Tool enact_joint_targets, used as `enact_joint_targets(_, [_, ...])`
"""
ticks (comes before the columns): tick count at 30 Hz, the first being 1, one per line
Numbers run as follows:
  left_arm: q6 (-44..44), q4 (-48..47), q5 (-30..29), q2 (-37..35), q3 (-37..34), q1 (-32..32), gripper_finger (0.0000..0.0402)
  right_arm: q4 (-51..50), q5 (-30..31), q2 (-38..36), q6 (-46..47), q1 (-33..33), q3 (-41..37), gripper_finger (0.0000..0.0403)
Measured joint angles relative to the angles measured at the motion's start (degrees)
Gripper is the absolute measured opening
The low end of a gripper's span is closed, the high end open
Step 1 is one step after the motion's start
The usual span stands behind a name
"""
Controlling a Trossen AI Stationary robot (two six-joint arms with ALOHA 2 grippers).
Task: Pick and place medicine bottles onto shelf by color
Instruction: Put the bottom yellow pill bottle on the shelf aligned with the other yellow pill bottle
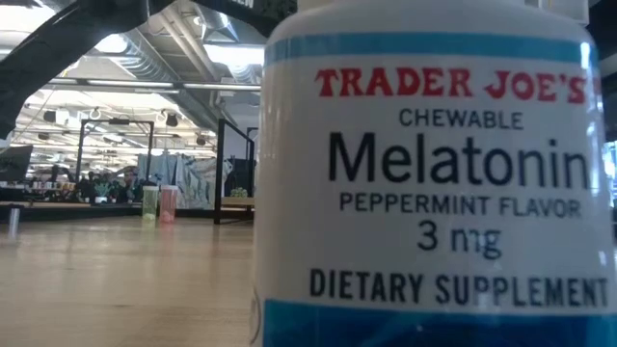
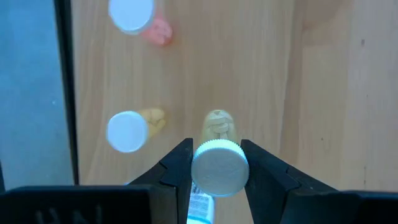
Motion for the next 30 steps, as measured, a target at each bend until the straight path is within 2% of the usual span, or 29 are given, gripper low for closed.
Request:
enact_joint_targets(9, [-0.3, 0.8, -1.5, 2.4, 0.1, -0.3, 0.0109, 0.3, 6.9, 0.0, 1.3, 0.0, 0.0, 0.0125])
enact_joint_targets(30, [-3.0, 0.5, -1.9, 3.9, 0.0, 0.3, 0.0109, 1.1, 6.3, 0.0, 0.0, 0.0, 0.0, 0.0125])
